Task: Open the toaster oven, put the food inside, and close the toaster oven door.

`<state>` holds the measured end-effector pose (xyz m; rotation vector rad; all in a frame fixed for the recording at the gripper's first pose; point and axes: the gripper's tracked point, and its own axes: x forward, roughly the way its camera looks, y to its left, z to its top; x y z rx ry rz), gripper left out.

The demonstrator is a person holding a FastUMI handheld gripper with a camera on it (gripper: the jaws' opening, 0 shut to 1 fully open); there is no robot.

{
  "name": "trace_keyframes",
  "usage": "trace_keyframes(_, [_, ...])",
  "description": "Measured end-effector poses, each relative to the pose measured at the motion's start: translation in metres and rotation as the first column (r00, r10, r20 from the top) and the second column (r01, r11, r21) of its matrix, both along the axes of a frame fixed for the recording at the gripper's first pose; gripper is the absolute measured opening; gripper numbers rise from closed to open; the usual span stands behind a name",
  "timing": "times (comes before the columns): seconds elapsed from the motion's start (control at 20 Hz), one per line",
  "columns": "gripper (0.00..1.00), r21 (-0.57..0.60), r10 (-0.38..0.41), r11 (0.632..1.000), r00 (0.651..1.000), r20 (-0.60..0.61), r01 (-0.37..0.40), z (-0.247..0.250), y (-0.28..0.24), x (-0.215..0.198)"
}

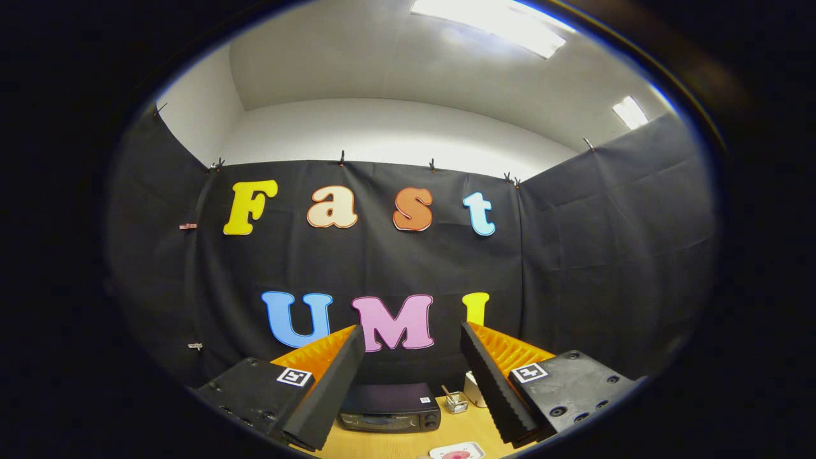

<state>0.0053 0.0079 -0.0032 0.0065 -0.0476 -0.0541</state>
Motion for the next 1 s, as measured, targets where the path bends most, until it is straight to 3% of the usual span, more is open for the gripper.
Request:
trace_keyframes(0.25, [0.97, 0.030, 0.078, 0.997, 0.997, -0.021, -0.077, -0.048, 0.021, 0.043])
trace_keyframes(0.5, [0.99, 0.082, 0.132, 0.988, 0.990, -0.050, -0.128, -0.137, 0.039, 0.105])
trace_keyframes(0.85, [0.99, 0.087, 0.140, 0.987, 0.986, -0.086, -0.133, -0.263, 0.044, 0.151])
trace_keyframes(1.0, [0.98, 0.076, 0.152, 0.987, 0.976, -0.157, -0.142, -0.324, 0.049, 0.167])
